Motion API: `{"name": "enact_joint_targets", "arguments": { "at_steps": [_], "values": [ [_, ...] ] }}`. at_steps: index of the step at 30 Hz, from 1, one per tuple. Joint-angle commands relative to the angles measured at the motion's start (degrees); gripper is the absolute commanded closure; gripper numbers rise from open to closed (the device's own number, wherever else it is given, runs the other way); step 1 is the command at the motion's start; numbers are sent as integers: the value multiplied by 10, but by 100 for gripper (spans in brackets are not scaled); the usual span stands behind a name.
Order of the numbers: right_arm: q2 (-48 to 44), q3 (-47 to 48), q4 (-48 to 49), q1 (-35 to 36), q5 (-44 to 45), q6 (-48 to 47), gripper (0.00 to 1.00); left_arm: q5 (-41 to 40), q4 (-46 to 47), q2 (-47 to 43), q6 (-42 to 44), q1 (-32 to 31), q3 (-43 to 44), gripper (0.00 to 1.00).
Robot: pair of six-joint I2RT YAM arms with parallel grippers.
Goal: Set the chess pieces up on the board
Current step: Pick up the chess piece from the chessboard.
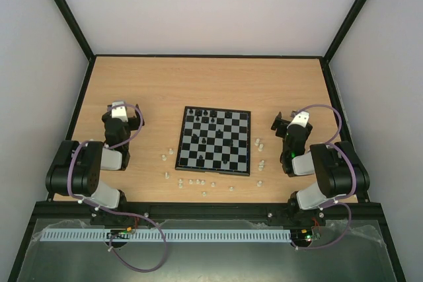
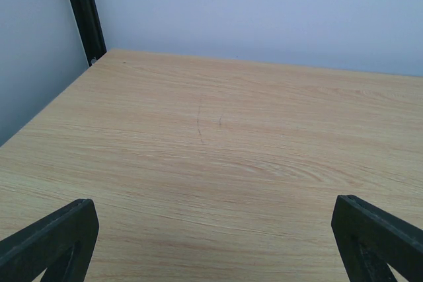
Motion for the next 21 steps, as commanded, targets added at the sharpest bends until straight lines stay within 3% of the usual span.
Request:
{"name": "enact_joint_targets", "arguments": {
  "at_steps": [1,21],
  "values": [
    [3,10,3,-3,8,6,1,1,27,3,3,-1,1,1],
    [-15,0,10,-4,-5,-1,2,-19,1,-11,3,-8,9,1]
  ]
}}
